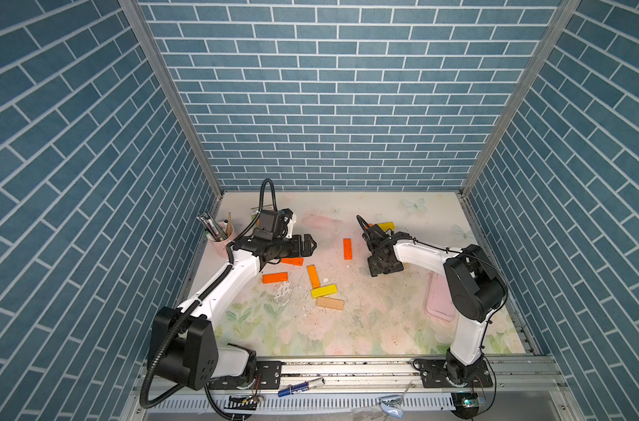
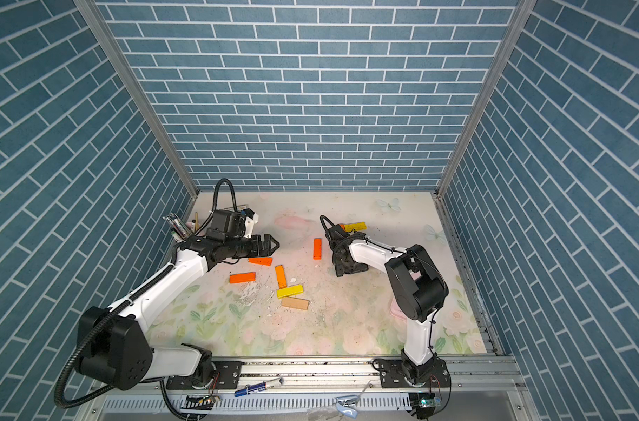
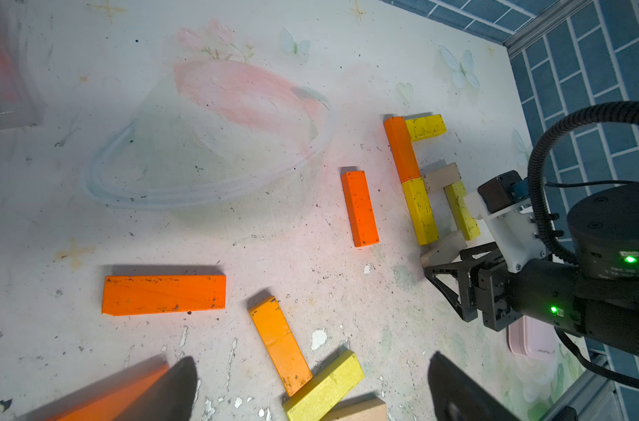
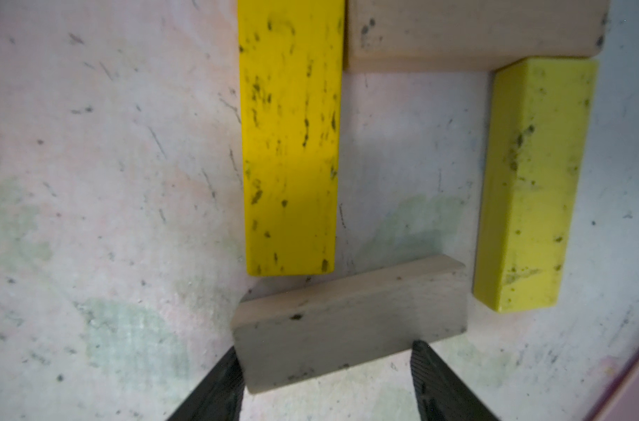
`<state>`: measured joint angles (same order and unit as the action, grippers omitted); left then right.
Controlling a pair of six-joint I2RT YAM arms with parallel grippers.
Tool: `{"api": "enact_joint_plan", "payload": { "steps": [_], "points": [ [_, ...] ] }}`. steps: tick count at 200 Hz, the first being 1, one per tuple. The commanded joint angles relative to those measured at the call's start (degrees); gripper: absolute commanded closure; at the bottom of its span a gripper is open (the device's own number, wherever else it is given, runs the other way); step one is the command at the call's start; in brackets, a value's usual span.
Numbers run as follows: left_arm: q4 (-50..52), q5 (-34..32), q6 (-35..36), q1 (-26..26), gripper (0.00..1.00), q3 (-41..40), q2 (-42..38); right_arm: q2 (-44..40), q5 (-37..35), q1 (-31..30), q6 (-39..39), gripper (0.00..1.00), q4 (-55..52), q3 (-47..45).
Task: Assemble the number 6 with building blocks
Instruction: Assemble the building block at the center of the board.
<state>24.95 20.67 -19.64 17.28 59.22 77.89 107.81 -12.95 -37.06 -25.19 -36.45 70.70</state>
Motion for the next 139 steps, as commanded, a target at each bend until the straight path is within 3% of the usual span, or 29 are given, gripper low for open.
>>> {"api": "enact_joint_plan", "payload": {
  "steps": [1, 139],
  "points": [
    [0.46, -0.13, 0.32, 0.30, 0.01, 0.98, -1.02, 1.33, -0.76, 0.52, 0.05, 0.29, -0.83, 1.26],
    [0.54, -0.14, 0.35, 0.30, 0.01, 0.98, -1.02, 2.32, -1.81, 1.20, -1.24, 0.30, -1.21, 2.08]
  ]
}}
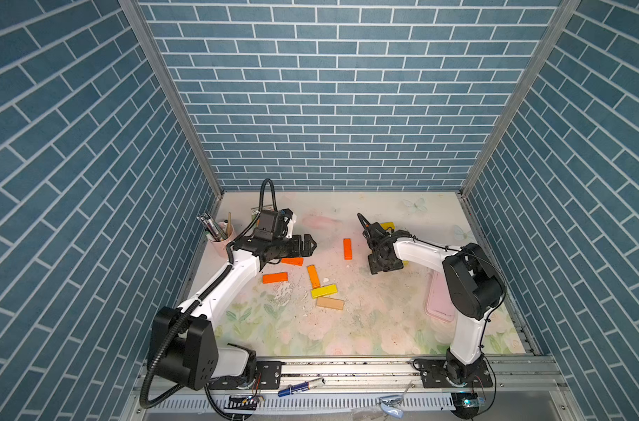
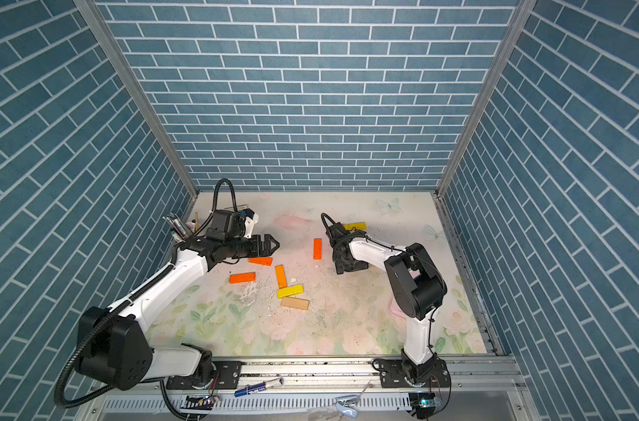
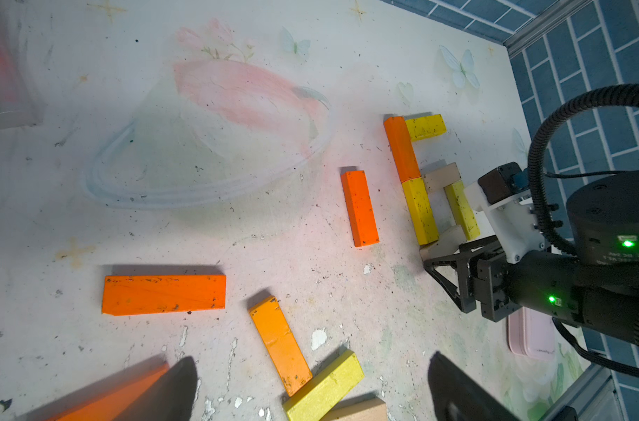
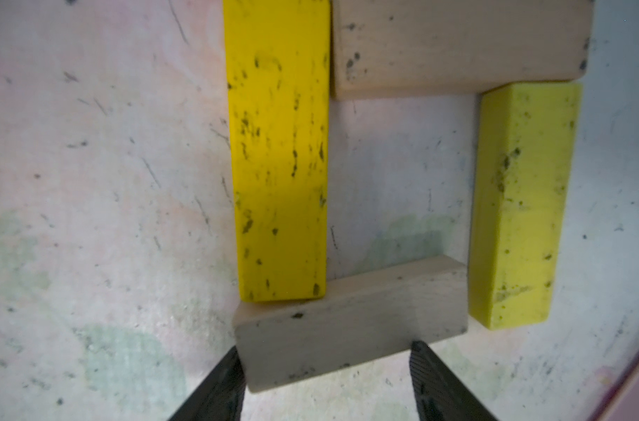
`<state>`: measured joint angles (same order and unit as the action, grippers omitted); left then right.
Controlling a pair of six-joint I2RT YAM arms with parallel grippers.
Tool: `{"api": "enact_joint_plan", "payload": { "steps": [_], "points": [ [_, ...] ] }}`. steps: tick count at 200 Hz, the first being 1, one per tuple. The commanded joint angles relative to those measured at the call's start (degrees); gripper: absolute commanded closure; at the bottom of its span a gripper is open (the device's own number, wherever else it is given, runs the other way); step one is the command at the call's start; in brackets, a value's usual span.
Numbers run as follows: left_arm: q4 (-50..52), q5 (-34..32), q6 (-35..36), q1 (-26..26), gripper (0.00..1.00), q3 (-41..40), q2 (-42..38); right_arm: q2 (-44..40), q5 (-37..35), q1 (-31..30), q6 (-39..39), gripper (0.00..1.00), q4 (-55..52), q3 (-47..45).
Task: Assemble the number 6 with building blocks
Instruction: Assemble the building block at the center of the board.
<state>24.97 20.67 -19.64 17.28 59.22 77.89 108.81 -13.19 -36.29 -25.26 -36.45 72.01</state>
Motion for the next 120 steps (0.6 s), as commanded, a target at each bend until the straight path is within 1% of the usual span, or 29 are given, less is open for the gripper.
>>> {"api": "enact_joint_plan", "payload": {
  "steps": [1, 120],
  "points": [
    [0.52, -0.16, 0.37, 0.30, 0.01, 0.98, -1.04, 1.32, -1.57, 0.44, -1.19, 0.30, -1.24, 0.77],
    [0.52, -0.14, 0.38, 0.30, 0.01, 0.98, -1.07, 1.22, -2.01, 0.70, -1.80, 0.29, -1.51, 0.85]
  ]
}}
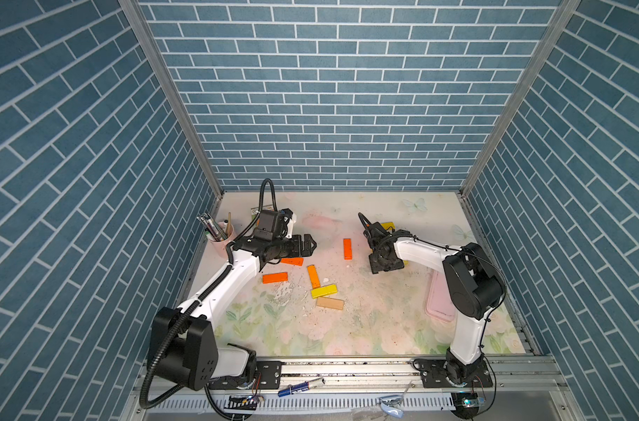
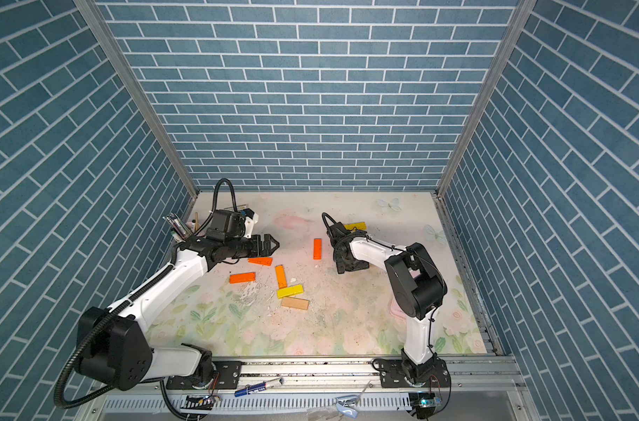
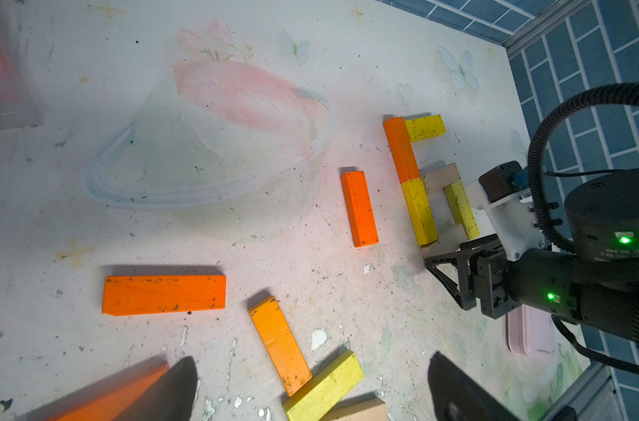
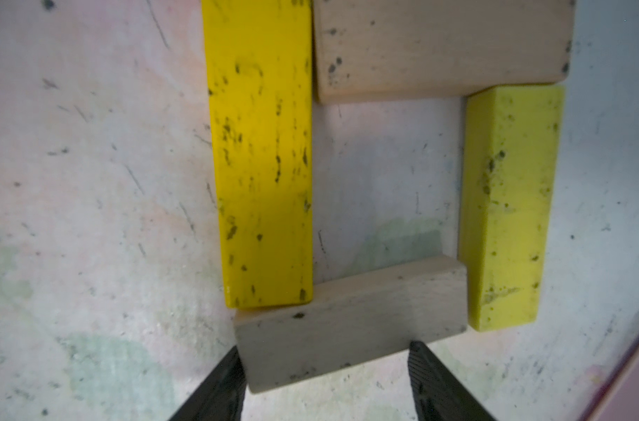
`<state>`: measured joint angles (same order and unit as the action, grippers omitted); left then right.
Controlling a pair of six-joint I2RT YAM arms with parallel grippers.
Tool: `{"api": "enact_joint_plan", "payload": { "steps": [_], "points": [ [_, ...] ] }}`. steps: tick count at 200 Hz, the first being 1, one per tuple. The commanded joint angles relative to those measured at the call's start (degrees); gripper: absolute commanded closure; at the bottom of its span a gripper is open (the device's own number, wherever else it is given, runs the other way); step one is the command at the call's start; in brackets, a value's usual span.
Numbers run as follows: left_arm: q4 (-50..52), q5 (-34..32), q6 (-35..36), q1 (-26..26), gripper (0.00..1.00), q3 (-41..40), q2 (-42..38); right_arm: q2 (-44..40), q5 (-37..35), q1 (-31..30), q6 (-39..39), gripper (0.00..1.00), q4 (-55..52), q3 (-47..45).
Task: Assemble the number 6 with building blocks
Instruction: Assemble the building block at the center of the board.
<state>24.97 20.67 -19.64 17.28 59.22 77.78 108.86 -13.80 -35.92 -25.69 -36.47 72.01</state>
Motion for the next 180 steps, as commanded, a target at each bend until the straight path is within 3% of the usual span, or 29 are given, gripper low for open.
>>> {"api": "enact_joint_plan", "payload": {
  "steps": [1, 58, 119, 180],
  "points": [
    [0.52, -0.12, 0.39, 0.30, 0.01, 0.98, -1.05, 1.18, -1.40, 0.33, -1.37, 0.29, -1.50, 0.90],
    [0.52, -0.19, 0.36, 0.30, 0.01, 0.98, -1.31, 1.10, -1.28, 0.35, -1.73, 0.27, -1.82, 1.46],
    [0.99, -0.86, 0.48, 0.28, 0.01, 1.26, -0.95, -4.71, -0.89, 0.24, -0.77, 0.12, -4.36, 4.53],
    [3.29, -4.45, -0.45, 0.22, 0.02, 2.14, -1.74, -14.49, 1.45, 0.25, -6.29, 0.20, -4.99, 8.41]
  ]
}}
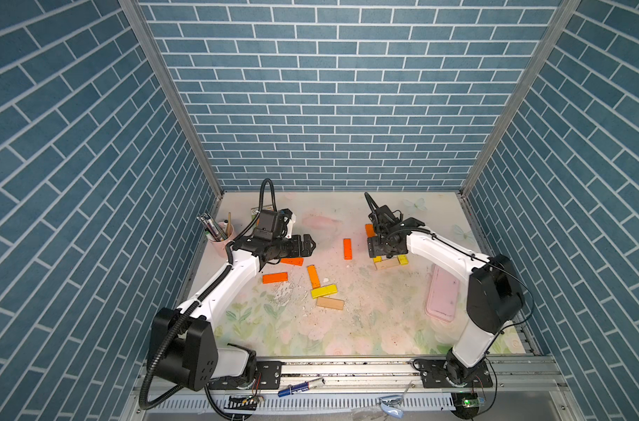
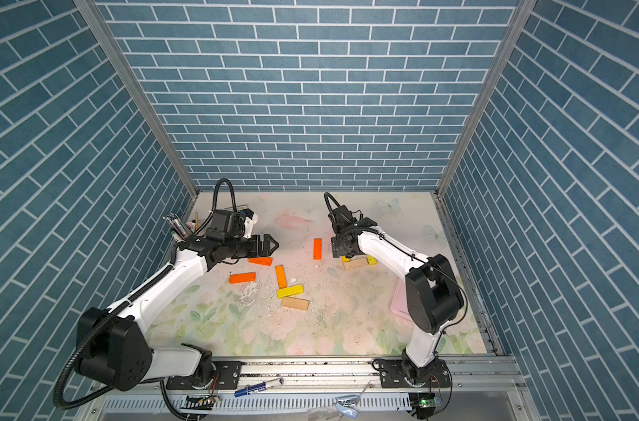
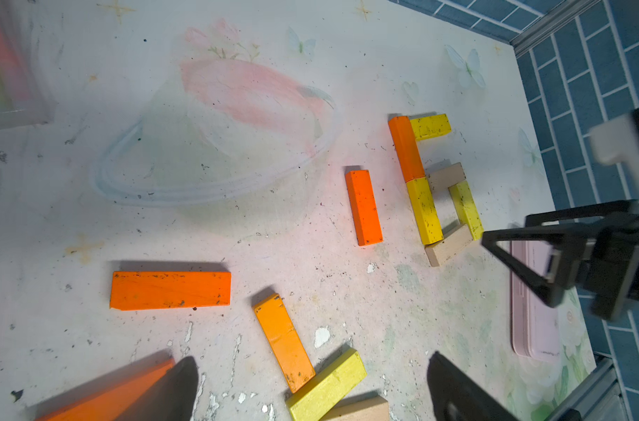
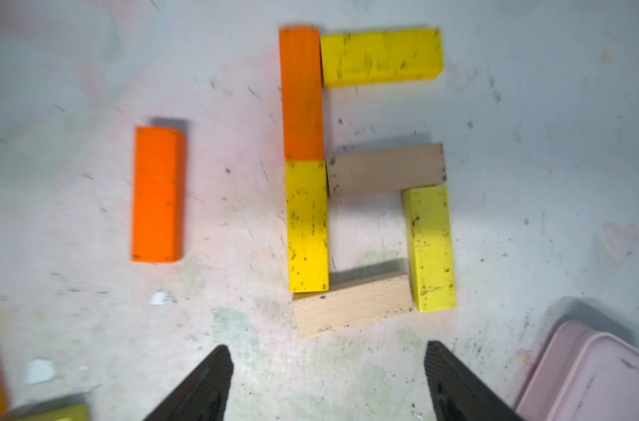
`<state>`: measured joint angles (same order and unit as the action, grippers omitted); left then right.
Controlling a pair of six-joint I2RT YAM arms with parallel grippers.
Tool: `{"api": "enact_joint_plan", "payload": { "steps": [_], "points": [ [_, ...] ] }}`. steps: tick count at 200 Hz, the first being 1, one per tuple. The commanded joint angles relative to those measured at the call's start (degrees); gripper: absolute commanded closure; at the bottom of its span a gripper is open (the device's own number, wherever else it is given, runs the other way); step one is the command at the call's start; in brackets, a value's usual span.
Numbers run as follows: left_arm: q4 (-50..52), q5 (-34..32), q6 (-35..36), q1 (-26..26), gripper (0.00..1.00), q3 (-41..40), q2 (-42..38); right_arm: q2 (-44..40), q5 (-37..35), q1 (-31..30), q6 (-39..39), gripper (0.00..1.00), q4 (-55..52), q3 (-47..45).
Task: Assemble the number 6 with building blocks
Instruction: Assemble the building block at the center of the board, then adjust the building block at the center of the board.
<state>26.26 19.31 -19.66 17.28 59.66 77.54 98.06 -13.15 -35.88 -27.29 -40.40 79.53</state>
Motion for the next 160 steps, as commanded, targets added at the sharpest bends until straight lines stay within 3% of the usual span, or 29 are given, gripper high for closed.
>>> {"api": "enact_joint_plan", "payload": {
  "steps": [1, 46, 117, 160],
  "points": [
    [2.06, -3.16, -0.45, 0.26, 0.02, 1.70, -1.55, -3.77, 0.82, 0.20, -4.92, 0.20, -0.93, 0.85],
    [4.77, -6.91, -0.90, 0.29, 0.03, 3.05, -0.49, -0.79, 2.38, 0.28, -9.69, 0.29, 1.29, 3.94],
    [6.08, -9.04, -0.25, 0.25, 0.04, 3.88, 1.50, 9.77, 4.52, 0.24, -7.45, 0.35, -1.66, 10.85],
    [6.20, -8.42, -0.03, 0.21, 0.05, 4.55, 3.09, 9.18, 4.17, 0.19, -6.46, 0.43, -3.10, 6.14]
  ]
}}
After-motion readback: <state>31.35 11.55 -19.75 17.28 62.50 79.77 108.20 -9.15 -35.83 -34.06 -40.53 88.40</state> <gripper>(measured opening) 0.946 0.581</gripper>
